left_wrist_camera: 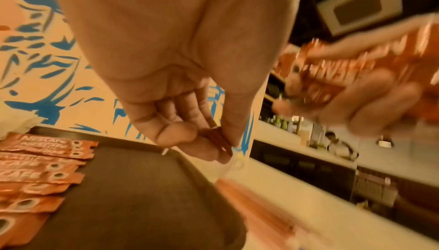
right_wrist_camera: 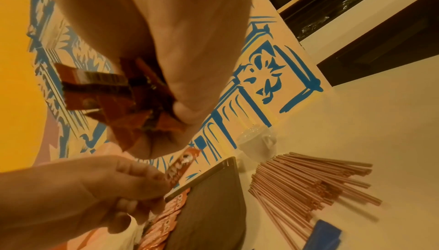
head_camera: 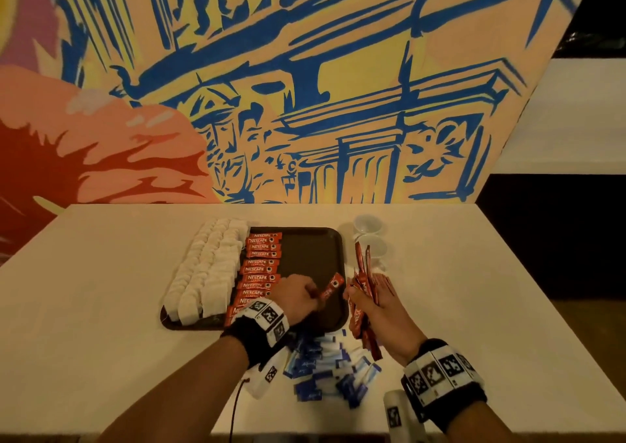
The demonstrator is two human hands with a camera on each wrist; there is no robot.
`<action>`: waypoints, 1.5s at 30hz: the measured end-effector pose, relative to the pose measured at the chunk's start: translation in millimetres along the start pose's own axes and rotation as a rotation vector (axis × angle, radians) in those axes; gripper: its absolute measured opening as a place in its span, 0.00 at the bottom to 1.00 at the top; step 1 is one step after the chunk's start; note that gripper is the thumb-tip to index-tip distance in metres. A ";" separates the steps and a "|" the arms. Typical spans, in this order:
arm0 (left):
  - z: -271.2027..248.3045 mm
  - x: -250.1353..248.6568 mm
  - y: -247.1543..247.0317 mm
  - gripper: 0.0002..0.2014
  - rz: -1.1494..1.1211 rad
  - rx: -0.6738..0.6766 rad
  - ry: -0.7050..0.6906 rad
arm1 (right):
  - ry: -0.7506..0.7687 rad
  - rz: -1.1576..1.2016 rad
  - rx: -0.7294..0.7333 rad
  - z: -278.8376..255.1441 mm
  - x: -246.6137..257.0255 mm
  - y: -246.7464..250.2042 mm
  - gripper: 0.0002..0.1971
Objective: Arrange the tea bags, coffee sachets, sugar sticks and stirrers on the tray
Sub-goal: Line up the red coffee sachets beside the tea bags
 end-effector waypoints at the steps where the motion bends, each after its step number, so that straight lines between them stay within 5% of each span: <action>1: -11.7 -5.8 8.6 0.07 -0.118 -0.009 -0.037 | 0.005 0.006 0.019 -2.6 3.2 -4.7 0.09; 4: -46.7 -18.1 31.3 0.07 -0.348 -0.036 -0.133 | 0.018 0.039 0.080 -6.4 9.9 -20.2 0.13; 14: -101.2 -0.2 65.8 0.10 -0.514 -0.087 -0.200 | -0.101 0.361 0.122 -14.9 10.6 -54.5 0.18; 21: -99.3 45.3 83.7 0.06 -0.480 -0.231 -0.065 | -0.015 0.231 0.052 -11.8 17.8 -47.2 0.18; 26: -71.3 115.7 88.9 0.08 -0.225 -0.305 0.104 | -0.002 0.124 0.039 -5.1 10.2 -33.9 0.18; 31: -53.3 139.4 59.5 0.10 0.121 -0.187 0.235 | -0.016 0.059 0.038 -2.5 -2.7 -41.2 0.16; 36: -38.3 138.2 24.5 0.13 0.325 -0.006 0.221 | -0.044 0.020 0.073 4.9 -13.4 -51.1 0.14; 45: -30.9 140.6 14.9 0.12 0.428 0.000 0.216 | -0.024 0.005 0.109 9.0 -17.3 -61.5 0.12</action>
Point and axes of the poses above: each hand's wrist, its own z-axis towards the middle knuckle, its own y-axis out of the back of the hand, x = y × z, the point moved 7 cm from there along z, towards the middle knuckle, and after that the axes turned 14 degrees about z, right-handed, at the moved point
